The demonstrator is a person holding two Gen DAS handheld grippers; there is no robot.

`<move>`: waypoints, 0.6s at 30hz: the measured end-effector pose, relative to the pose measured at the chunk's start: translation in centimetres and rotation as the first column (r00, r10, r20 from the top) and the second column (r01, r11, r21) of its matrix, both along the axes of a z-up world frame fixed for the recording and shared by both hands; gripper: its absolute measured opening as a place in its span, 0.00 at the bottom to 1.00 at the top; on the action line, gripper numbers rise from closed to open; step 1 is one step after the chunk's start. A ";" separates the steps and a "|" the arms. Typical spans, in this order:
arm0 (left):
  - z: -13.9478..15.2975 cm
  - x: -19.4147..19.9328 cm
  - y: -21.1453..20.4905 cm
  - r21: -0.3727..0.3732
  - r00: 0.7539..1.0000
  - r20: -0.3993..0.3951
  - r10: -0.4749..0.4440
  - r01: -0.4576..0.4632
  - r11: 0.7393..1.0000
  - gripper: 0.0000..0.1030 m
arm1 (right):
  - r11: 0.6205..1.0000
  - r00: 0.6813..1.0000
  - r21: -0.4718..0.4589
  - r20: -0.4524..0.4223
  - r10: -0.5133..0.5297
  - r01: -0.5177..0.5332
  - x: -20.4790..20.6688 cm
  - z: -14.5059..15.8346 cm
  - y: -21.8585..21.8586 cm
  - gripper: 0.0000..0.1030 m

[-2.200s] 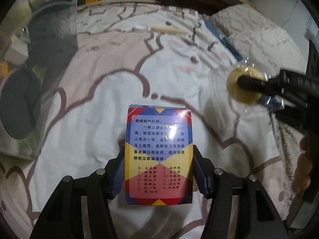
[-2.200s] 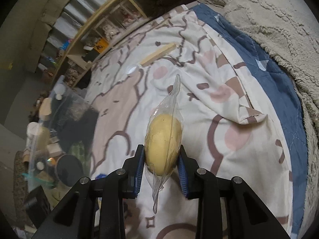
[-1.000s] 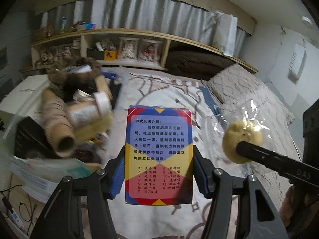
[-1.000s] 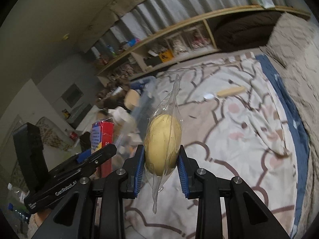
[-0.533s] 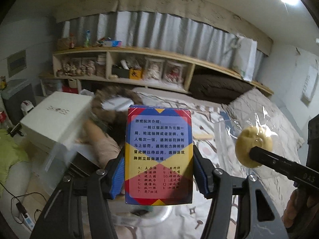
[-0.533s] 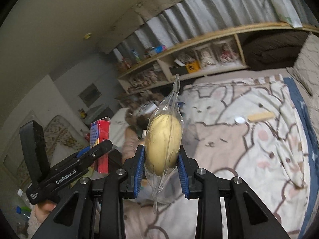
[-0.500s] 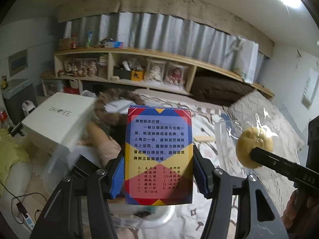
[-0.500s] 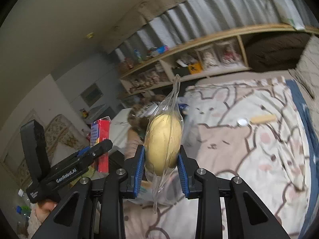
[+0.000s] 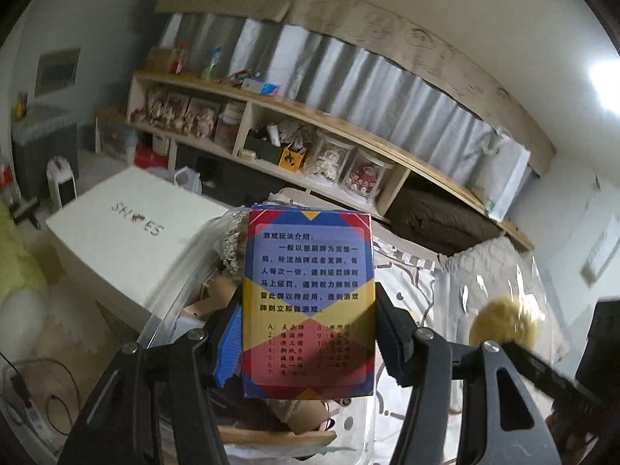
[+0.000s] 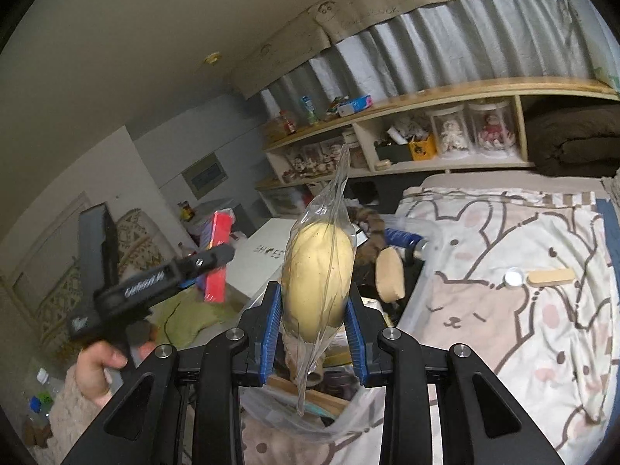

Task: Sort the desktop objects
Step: 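Carry the card box and bagged bun toward the clear bin with both tools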

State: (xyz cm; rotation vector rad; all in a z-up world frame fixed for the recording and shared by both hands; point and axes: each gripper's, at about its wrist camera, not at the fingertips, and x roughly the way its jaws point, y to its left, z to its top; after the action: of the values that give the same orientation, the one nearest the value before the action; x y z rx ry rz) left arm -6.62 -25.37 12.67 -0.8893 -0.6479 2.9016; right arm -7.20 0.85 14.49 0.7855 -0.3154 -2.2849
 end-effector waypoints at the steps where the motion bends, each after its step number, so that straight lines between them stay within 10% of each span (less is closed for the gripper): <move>1: -0.3 -0.5 -0.4 0.019 1.000 0.010 0.002 -0.003 1.000 0.57 | 1.000 1.000 -0.001 0.006 0.003 -0.003 -0.2 -0.2 -0.2 0.31; 16: -7.5 -6.9 -4.2 0.152 0.976 0.213 0.052 -0.086 0.985 0.58 | 1.000 0.997 0.017 0.078 0.020 -0.022 -3.4 -2.8 -2.5 0.31; 18: -8.0 -7.3 -4.6 0.141 0.970 0.234 0.065 -0.099 0.985 0.72 | 0.999 0.996 0.022 0.084 0.023 -0.025 -3.4 -3.1 -2.6 0.31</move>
State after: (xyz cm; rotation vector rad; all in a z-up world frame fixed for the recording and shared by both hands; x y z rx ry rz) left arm -13.87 -29.96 4.62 -1.2136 -0.9293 2.7948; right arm -10.65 -1.75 11.43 0.8940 -0.3167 -2.2408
